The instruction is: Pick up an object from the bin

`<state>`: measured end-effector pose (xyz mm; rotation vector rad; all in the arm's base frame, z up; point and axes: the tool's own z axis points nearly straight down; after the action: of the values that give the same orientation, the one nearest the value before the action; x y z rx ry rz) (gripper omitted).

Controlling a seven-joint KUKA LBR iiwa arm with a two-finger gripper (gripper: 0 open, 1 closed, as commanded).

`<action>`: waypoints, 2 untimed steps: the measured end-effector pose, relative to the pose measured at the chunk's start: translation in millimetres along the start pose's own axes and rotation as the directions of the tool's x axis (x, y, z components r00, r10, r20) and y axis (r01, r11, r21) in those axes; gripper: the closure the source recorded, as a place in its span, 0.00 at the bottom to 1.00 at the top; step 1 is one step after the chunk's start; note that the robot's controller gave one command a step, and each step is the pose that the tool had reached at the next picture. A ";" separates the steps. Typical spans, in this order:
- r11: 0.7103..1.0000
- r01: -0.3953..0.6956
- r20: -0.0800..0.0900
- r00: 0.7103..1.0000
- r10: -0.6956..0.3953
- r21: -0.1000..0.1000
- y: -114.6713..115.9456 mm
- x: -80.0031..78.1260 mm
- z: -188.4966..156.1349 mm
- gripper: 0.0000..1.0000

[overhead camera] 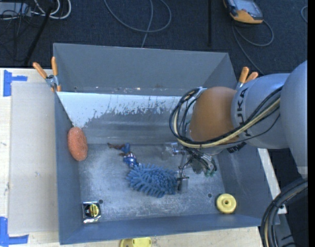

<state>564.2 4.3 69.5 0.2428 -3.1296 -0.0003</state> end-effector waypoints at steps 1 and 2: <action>1.000 -0.011 0.000 1.000 0.011 0.000 21.0 1.8 -0.5 0.00; 0.992 -0.128 0.000 0.992 0.128 -0.001 33.0 18.6 -1.2 0.00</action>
Offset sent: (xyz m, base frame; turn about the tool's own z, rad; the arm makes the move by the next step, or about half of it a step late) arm -0.0364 0.0337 0.0028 0.0814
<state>540.7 34.0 70.7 0.0413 -3.1385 -0.0018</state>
